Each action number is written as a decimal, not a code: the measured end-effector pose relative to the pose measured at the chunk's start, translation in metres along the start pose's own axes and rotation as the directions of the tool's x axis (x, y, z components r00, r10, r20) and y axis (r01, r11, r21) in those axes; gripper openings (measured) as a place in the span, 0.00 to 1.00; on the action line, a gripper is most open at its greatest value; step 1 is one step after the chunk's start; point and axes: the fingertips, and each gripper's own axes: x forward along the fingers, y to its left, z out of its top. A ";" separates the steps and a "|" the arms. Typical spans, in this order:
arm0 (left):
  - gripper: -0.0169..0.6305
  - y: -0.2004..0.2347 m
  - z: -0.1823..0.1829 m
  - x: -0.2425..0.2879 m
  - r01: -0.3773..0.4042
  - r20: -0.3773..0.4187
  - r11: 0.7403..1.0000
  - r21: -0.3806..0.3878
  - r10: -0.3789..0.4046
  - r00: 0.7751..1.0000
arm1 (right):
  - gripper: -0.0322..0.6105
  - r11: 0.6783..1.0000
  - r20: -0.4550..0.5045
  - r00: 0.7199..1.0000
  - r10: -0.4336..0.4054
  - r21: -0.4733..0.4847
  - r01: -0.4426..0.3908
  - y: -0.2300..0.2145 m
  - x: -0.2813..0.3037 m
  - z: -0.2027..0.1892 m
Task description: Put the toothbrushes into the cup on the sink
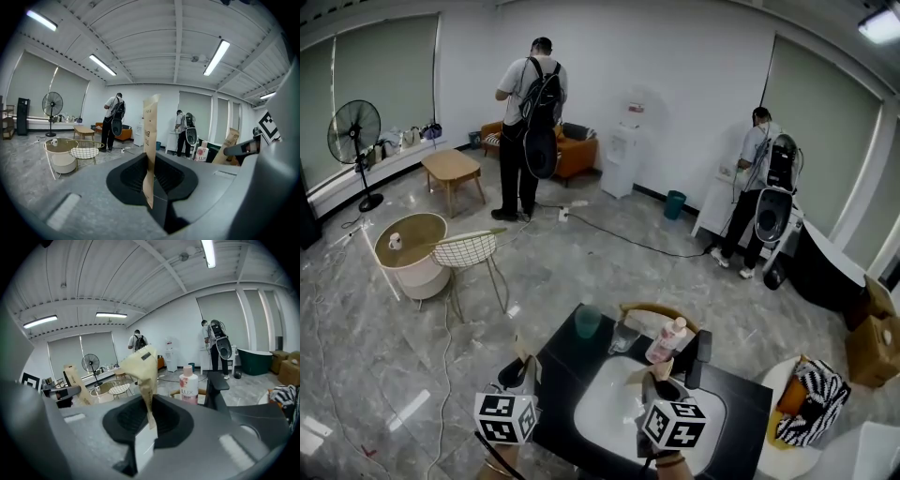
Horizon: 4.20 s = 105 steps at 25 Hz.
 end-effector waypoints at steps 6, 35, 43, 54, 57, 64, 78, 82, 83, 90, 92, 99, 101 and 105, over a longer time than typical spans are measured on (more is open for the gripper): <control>0.10 -0.005 -0.007 0.003 -0.004 -0.010 1.000 -0.013 0.003 1.000 | 0.11 1.000 -0.003 1.000 0.004 -0.007 -0.004 -0.004 0.003 0.005; 0.10 0.012 -0.029 -0.007 -0.061 -0.040 0.997 -0.047 0.059 0.997 | 0.11 0.999 0.067 0.997 0.035 -0.040 -0.032 -0.006 0.037 0.059; 0.10 0.014 -0.040 -0.012 -0.079 -0.067 0.995 -0.057 0.075 0.995 | 0.11 1.000 0.086 0.996 0.015 -0.015 -0.014 -0.016 0.047 0.072; 0.10 0.021 -0.040 -0.014 -0.090 -0.070 0.995 -0.046 0.086 0.994 | 0.11 1.000 0.096 0.995 -0.001 -0.003 0.002 -0.020 0.068 0.083; 0.10 0.024 -0.039 -0.015 -0.097 -0.070 0.995 -0.038 0.094 0.993 | 0.11 1.000 0.099 0.995 -0.009 0.002 0.009 -0.022 0.075 0.083; 0.10 0.030 -0.039 -0.013 -0.109 -0.076 0.994 -0.026 0.106 0.991 | 0.11 1.000 0.096 0.995 -0.022 -0.015 0.023 -0.023 0.095 0.080; 0.10 0.035 -0.044 -0.001 -0.127 -0.087 0.992 -0.021 0.124 0.988 | 0.11 0.998 0.045 0.999 -0.025 -0.047 0.028 -0.026 0.129 0.059; 0.10 0.035 -0.046 0.004 -0.128 -0.092 0.992 -0.020 0.125 0.988 | 0.11 0.998 0.035 0.999 -0.028 -0.049 0.030 -0.028 0.137 0.054; 0.10 0.035 -0.046 0.004 -0.127 -0.092 0.992 -0.019 0.125 0.988 | 0.11 0.998 0.033 0.999 -0.030 -0.048 0.032 -0.029 0.139 0.053; 0.10 0.040 -0.046 0.006 -0.132 -0.092 0.991 -0.015 0.131 0.987 | 0.11 0.999 0.014 0.999 -0.030 -0.034 0.031 -0.031 0.149 0.043; 0.10 0.040 -0.048 0.005 -0.135 -0.094 0.991 -0.018 0.133 0.987 | 0.11 0.999 0.010 0.999 -0.034 -0.027 0.035 -0.032 0.150 0.039; 0.10 0.040 -0.050 0.006 -0.132 -0.101 0.991 -0.019 0.129 0.986 | 0.14 0.999 -0.007 0.999 -0.042 0.014 0.042 -0.037 0.151 0.030; 0.10 0.040 -0.051 0.004 -0.132 -0.102 0.991 -0.020 0.129 0.986 | 0.17 0.999 -0.010 0.999 -0.050 0.020 0.050 -0.039 0.149 0.027; 0.10 0.038 -0.052 0.003 -0.127 -0.101 0.992 -0.019 0.124 0.987 | 0.22 0.997 -0.013 0.998 -0.068 0.031 0.068 -0.042 0.142 0.022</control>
